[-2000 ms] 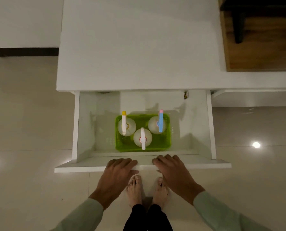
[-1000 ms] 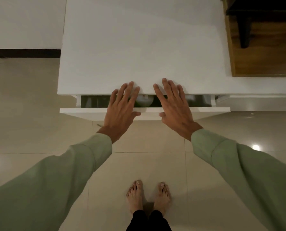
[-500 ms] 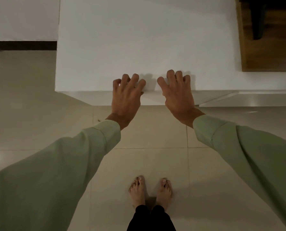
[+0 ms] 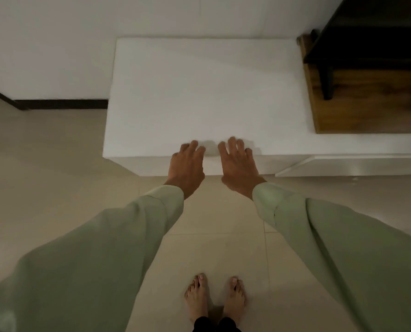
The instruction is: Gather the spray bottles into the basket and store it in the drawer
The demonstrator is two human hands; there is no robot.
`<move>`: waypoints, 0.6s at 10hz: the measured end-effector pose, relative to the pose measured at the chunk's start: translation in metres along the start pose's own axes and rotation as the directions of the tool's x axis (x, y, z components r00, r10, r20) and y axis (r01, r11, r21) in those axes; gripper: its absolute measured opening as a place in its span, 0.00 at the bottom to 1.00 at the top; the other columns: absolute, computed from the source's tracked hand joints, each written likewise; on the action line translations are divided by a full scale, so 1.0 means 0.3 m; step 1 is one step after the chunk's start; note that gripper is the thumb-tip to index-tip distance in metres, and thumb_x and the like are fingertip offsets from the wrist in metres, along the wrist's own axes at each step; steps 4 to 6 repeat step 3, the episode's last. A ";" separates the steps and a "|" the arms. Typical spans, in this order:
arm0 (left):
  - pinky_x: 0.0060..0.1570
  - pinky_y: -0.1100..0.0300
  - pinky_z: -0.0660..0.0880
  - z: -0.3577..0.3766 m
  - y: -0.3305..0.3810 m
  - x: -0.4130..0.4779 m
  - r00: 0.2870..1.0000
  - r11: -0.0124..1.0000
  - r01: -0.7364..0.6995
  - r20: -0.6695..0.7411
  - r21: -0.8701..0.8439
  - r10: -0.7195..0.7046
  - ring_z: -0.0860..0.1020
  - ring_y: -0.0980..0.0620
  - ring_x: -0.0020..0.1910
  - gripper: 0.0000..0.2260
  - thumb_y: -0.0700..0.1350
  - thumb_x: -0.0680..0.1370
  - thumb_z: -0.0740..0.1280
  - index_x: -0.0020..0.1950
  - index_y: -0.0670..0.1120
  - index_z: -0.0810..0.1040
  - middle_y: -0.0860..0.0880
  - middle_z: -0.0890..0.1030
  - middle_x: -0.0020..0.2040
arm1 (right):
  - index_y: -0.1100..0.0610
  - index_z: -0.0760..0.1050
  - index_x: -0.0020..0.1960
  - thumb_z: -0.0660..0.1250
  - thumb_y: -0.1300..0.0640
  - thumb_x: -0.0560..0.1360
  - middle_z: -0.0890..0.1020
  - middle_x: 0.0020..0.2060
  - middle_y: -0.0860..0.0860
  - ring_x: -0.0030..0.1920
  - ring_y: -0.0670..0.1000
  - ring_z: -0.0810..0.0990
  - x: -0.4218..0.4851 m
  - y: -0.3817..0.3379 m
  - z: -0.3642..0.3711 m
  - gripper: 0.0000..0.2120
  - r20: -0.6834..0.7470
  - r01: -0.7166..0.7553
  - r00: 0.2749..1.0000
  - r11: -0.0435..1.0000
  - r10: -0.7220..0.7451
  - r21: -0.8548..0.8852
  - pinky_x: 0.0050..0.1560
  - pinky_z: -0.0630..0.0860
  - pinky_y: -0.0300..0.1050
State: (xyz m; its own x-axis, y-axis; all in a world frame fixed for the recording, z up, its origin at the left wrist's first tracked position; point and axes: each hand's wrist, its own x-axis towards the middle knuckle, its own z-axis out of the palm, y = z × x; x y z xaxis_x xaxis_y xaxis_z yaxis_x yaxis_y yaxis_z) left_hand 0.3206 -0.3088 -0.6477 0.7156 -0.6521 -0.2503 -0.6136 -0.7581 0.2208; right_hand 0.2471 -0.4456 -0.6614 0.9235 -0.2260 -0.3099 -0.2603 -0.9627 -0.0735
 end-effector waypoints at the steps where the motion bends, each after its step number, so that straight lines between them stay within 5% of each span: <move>1: 0.67 0.45 0.70 -0.091 0.011 -0.083 0.984 0.999 0.038 0.177 -0.012 -0.036 0.67 0.42 0.73 0.25 0.43 0.78 0.67 0.74 0.46 0.66 0.44 0.66 0.76 | 0.58 0.49 0.80 0.68 0.65 0.71 0.49 0.79 0.62 0.79 0.65 0.51 -0.100 0.007 -0.074 0.43 0.175 -0.024 0.984 0.997 0.010 0.077 0.72 0.63 0.63; 3: 0.68 0.47 0.69 -0.369 0.079 -0.346 0.998 0.981 0.041 0.057 -0.187 -0.031 0.66 0.43 0.74 0.32 0.46 0.79 0.67 0.79 0.47 0.57 0.46 0.64 0.78 | 0.54 0.53 0.79 0.65 0.64 0.74 0.53 0.80 0.57 0.77 0.58 0.59 -0.354 -0.025 -0.348 0.37 -0.020 -0.004 1.000 0.971 0.009 0.239 0.68 0.69 0.55; 6: 0.68 0.47 0.69 -0.369 0.079 -0.346 0.998 0.981 0.041 0.057 -0.187 -0.031 0.66 0.43 0.74 0.32 0.46 0.79 0.67 0.79 0.47 0.57 0.46 0.64 0.78 | 0.54 0.53 0.79 0.65 0.64 0.74 0.53 0.80 0.57 0.77 0.58 0.59 -0.354 -0.025 -0.348 0.37 -0.020 -0.004 1.000 0.971 0.009 0.239 0.68 0.69 0.55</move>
